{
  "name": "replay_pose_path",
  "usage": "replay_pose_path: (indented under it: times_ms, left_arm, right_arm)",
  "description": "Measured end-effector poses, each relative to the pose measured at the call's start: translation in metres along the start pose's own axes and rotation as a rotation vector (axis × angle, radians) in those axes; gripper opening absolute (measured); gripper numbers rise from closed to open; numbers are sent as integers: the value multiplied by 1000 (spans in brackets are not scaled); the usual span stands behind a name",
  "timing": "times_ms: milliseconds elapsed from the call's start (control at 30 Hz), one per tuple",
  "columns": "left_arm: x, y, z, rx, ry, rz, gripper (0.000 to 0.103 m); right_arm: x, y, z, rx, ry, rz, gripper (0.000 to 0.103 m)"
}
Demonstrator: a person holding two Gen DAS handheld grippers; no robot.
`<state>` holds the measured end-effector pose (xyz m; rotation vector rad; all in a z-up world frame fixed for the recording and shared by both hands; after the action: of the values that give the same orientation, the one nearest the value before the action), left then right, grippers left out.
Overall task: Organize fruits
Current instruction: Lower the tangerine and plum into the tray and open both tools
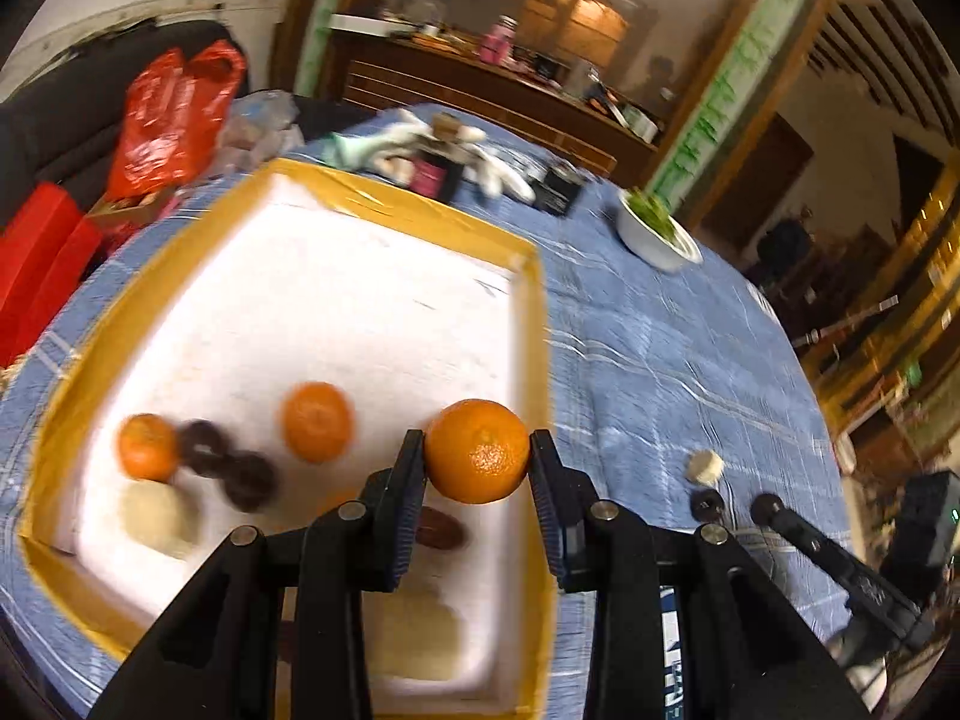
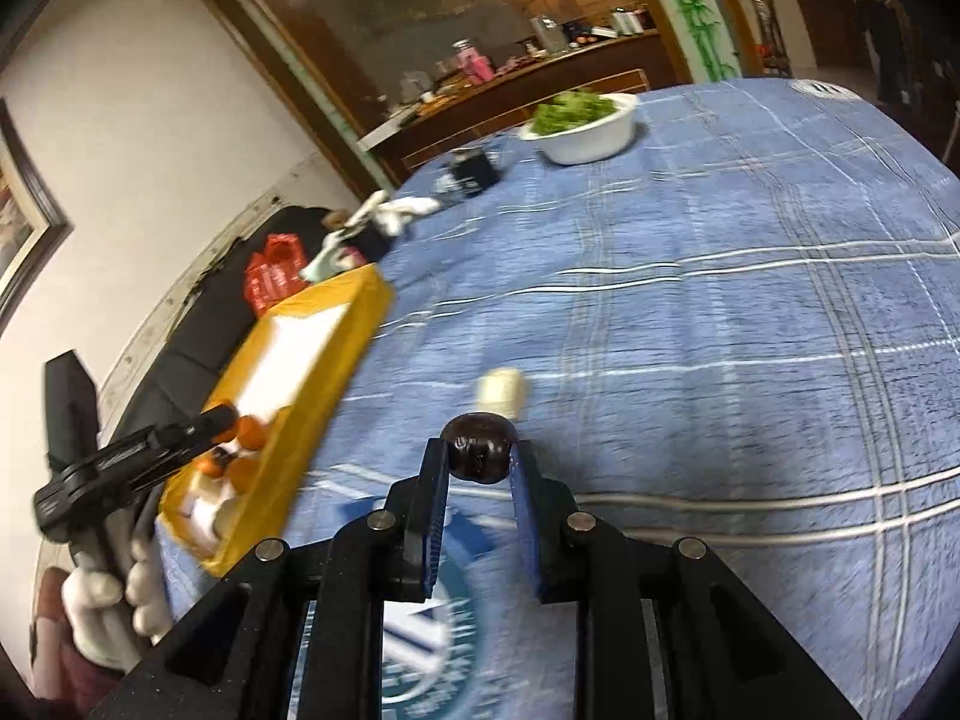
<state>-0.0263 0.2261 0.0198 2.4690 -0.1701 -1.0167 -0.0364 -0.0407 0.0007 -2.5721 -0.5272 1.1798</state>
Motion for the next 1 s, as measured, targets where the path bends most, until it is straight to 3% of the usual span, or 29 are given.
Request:
replay_pose_path:
  times_ms: [200,467,800,833,900,1000]
  left_arm:
    - [-22,-36,-7,-42,45,-5,33]
    - [-17,-81,-16,-113,30,-30,33]
    - [-2,-113,-27,-151,-11,-51,34]
    - [-2,-114,-27,-154,-12,-45,35]
    - [-3,-115,-28,-166,-9,-25,53]
    - [-11,-114,-29,-167,16,-5,63]
  right_arm:
    - [4,-74,-4,-120,-16,-28,24]
    - [52,-162,2,-246,-107,-89,24]
    - [113,-211,5,-320,-181,-79,25]
    - [118,-214,4,-324,-181,-74,26]
    - [120,-216,1,-323,-176,-65,26]
    - [123,-220,-2,-315,-174,-73,28]
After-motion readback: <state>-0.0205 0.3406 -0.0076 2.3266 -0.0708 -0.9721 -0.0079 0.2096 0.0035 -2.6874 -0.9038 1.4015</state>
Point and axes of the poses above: each gripper's, at about its wrist camera, not at the fingertips, and x roughly the way its jaws point, y to its right, z to its underside, the point moved 7 cm from there along x, roughly the way its jaws point, and after that the axes turned 9 degrees about z, right-handed, at the moved point
